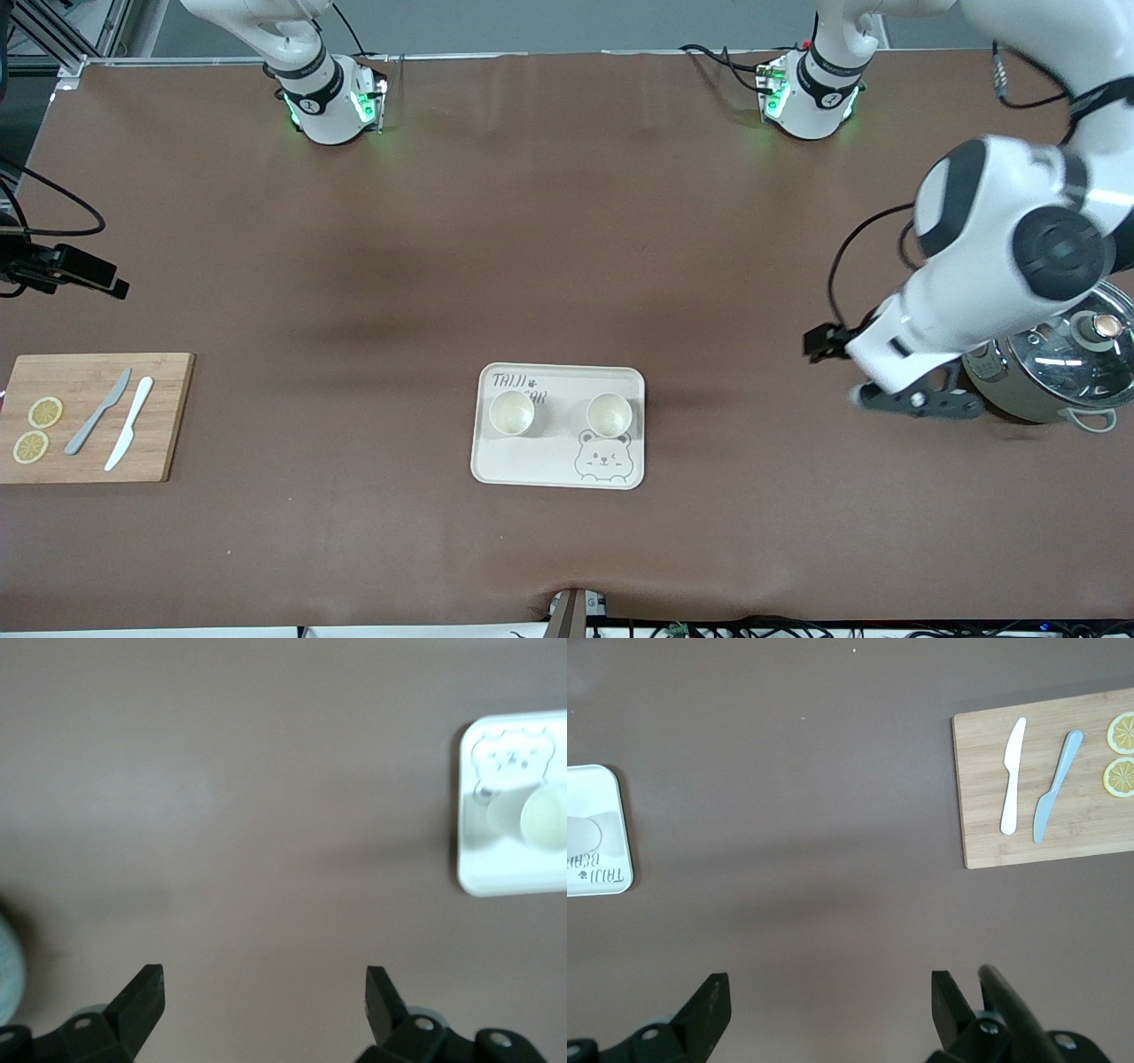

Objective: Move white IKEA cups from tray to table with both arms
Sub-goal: 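Reach the left gripper over the white cup on the tray, then lower the left gripper and grasp the white cup's rim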

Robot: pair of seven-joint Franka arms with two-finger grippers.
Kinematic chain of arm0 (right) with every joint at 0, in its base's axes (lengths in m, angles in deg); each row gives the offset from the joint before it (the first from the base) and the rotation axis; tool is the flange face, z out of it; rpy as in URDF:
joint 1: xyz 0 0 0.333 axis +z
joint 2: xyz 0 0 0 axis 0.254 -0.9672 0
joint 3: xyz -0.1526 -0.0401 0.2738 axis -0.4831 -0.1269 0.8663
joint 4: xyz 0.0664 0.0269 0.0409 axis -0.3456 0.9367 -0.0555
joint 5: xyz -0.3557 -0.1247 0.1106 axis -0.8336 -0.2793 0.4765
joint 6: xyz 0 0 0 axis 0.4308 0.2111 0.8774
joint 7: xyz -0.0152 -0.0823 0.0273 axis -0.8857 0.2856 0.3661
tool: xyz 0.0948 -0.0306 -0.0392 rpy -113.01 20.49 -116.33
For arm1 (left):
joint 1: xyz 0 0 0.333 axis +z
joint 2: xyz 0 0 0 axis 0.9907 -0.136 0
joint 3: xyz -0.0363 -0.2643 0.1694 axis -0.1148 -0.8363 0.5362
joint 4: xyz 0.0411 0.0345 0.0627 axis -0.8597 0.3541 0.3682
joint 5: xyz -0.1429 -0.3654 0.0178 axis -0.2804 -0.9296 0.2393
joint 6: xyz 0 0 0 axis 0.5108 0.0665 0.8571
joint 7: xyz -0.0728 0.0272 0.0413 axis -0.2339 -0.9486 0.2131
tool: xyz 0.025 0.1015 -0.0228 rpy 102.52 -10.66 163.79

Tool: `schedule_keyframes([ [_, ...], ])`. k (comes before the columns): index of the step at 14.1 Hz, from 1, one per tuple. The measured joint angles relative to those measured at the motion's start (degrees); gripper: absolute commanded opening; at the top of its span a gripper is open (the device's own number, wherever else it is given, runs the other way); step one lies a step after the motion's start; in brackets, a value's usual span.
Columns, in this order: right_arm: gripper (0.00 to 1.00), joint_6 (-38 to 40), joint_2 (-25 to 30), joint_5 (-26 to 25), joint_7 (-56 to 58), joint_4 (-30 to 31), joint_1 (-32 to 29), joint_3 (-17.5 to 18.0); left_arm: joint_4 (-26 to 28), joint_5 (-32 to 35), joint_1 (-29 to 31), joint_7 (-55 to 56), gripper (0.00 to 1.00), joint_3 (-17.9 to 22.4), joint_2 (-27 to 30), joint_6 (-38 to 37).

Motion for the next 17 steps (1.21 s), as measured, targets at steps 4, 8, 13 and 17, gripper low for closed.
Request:
schedule_keyframes([
  [4, 1.0, 0.0, 0.0, 0.0, 0.0, 0.06, 0.0, 0.06, -2.45, 0.0, -6.13, 6.25, 1.0, 0.0, -10.93, 9.28],
  [8, 1.0, 0.0, 0.0, 0.0, 0.0, 0.07, 0.0, 0.09, -5.44, 0.0, -11.38, 12.96, 1.0, 1.62, -18.55, 13.92],
  [13, 1.0, 0.0, 0.0, 0.0, 0.0, 0.07, 0.0, 0.1, -10.55, 0.0, -16.38, 19.51, 1.0, 3.61, -23.56, 15.09],
  [17, 1.0, 0.0, 0.0, 0.0, 0.0, 0.09, 0.0, 0.1, -13.51, 0.0, -16.82, 19.9, 1.0, 4.16, -25.52, 15.09],
])
